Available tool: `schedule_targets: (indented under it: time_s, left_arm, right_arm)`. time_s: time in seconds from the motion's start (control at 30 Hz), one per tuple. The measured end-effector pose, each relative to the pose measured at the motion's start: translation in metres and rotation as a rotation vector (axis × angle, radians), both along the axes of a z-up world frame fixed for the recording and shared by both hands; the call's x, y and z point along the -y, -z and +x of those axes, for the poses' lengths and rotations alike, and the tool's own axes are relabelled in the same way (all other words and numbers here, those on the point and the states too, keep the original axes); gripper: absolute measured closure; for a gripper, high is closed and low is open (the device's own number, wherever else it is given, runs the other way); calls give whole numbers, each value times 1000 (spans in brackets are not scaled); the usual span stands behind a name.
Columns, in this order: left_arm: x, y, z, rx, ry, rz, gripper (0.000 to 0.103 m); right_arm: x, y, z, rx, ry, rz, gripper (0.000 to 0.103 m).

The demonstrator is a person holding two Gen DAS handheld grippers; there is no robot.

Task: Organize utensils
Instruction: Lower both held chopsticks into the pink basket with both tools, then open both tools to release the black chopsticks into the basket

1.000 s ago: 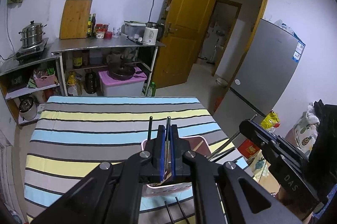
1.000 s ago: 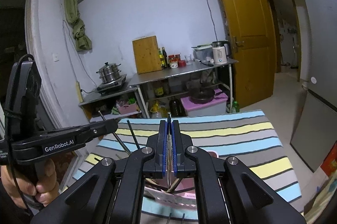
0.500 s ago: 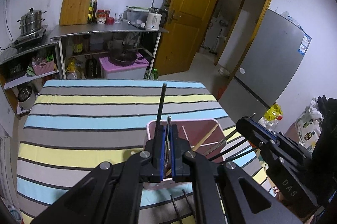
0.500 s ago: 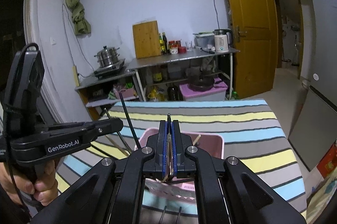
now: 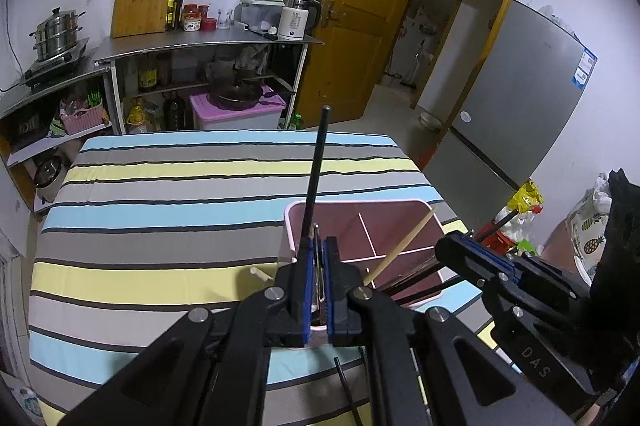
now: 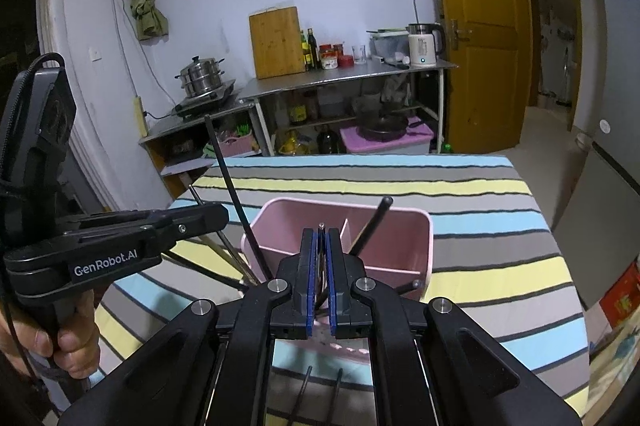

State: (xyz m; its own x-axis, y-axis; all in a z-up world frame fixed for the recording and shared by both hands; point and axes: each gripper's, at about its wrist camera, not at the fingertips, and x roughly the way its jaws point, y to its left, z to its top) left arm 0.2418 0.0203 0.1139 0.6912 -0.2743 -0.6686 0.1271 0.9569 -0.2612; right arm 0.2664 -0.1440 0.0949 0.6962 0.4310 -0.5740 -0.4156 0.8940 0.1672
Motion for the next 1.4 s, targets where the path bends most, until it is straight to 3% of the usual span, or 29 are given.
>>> schedule_targets:
  time_s: [0.33,0.57,0.83,1.1,1.4]
  left_arm:
    - [-3,-17,-18,64,-4,31,74]
    - [-12,-28,-42,106,-29,19,74]
    - [-13,-22,-75,126,-44,24,74]
    - [-5,-1,-104,106,-37,40,74]
    - [-4,39,-116,19,-35,36,74]
  right_arm:
    - [9,-18,-17,48,-4,15,92]
    - [20,-29,-40,79,4,43,92]
    - [33,-22,-69,76,6,55,92]
    - [42,5,-95,28,-3,48,92]
    - [52,39,-104,-59,6,26,92]
